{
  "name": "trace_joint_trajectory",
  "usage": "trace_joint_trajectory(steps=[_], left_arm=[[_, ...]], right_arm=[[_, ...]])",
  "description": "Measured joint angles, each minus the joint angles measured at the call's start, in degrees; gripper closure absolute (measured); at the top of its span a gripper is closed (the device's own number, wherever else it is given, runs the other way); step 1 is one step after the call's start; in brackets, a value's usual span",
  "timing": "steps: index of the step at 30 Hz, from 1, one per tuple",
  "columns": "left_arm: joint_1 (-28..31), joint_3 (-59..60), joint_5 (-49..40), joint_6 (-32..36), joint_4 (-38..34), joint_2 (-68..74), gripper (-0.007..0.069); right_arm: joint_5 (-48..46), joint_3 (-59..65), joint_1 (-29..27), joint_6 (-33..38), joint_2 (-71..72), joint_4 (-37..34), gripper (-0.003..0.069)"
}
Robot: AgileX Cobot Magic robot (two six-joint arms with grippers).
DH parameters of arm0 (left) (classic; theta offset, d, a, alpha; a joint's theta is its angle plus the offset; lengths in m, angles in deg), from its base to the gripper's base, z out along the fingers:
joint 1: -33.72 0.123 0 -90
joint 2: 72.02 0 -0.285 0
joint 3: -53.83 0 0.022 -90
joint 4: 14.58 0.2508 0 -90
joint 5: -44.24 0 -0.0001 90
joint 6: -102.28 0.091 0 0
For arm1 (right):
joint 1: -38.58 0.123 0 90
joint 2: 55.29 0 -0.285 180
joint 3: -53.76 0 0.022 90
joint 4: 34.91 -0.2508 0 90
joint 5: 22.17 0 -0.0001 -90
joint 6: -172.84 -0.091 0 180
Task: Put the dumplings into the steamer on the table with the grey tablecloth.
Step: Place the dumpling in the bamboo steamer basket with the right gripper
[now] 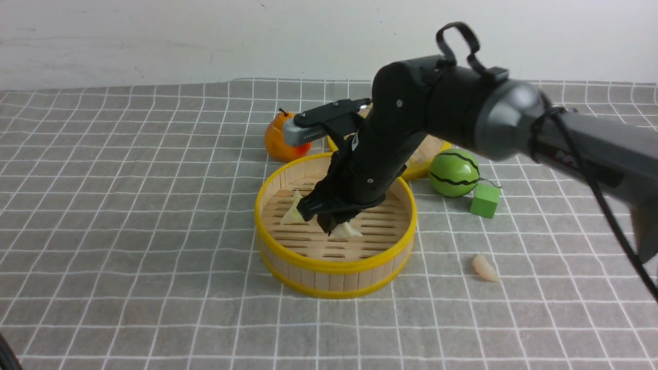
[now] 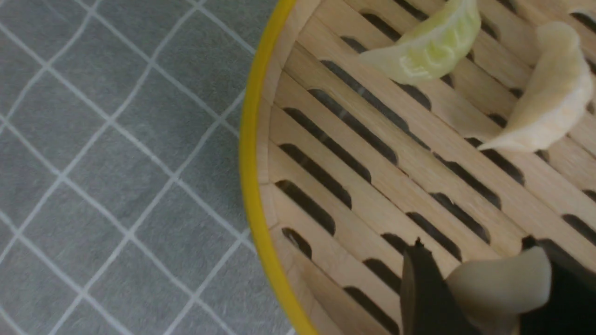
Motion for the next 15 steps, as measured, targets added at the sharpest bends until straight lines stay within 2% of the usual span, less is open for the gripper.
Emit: trace_joint_trajectory(steps=[7, 10, 11, 12, 15], left_arm=[[0.0, 0.0, 0.0, 0.0, 0.3, 0.0, 0.0619], [0.0, 0.0, 0.0, 0.0, 0.4, 0.0, 0.0619], [0.0, 0.0, 0.0, 0.0, 0.4, 0.0, 0.0619], [0.0, 0.0, 0.0, 0.0, 0.4, 0.0, 0.0619], [0.0, 0.0, -0.1, 0.0, 0.4, 0.0, 0.0618]], right_arm=[[0.9, -3.8, 0.0, 0.0, -6.4, -1.7, 0.0399], [0.9, -4.1, 0.0, 0.0, -6.5, -1.3, 0.031], [0.8, -4.1, 0.0, 0.0, -6.5, -1.3, 0.0303], [-0.4, -5.0, 0.0, 0.0, -6.5, -1.3, 0.0251], [-6.0, -9.4, 0.0, 0.0, -6.5, -0.7, 0.0164]])
